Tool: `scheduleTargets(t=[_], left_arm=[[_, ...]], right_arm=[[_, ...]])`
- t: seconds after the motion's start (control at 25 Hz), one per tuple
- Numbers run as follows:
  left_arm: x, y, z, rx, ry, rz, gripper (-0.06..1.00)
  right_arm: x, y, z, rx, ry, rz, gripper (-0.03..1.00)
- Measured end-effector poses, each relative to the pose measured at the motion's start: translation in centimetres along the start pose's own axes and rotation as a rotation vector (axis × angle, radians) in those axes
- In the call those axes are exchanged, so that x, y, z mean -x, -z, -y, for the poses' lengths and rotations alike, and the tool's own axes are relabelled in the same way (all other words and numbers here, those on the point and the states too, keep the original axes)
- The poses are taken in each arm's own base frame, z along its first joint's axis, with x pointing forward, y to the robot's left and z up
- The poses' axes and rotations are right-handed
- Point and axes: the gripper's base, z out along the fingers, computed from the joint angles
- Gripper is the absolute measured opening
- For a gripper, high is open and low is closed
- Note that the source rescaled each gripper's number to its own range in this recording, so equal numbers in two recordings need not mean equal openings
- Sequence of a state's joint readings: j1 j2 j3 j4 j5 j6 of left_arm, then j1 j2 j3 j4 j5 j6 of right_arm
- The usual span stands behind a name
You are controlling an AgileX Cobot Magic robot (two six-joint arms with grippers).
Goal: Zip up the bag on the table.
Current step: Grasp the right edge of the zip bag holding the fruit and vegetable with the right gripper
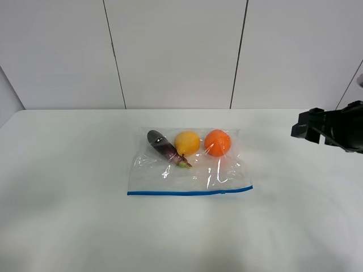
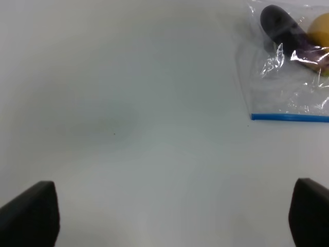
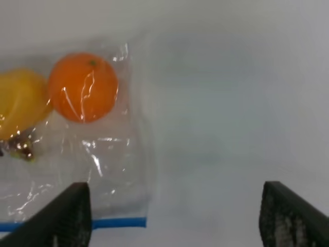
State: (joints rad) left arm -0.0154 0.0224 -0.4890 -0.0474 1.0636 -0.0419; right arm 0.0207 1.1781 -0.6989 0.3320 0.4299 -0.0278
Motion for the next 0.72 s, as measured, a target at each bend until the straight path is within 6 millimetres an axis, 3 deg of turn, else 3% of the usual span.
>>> scheduleTargets(t=[0.72], left_arm=[[0.0,0.0,0.0,0.000,0.000,0.000,1.00]], right_arm=[[-3.3,-9.0,1.0,0.021,-0.207,-0.329,0.86]])
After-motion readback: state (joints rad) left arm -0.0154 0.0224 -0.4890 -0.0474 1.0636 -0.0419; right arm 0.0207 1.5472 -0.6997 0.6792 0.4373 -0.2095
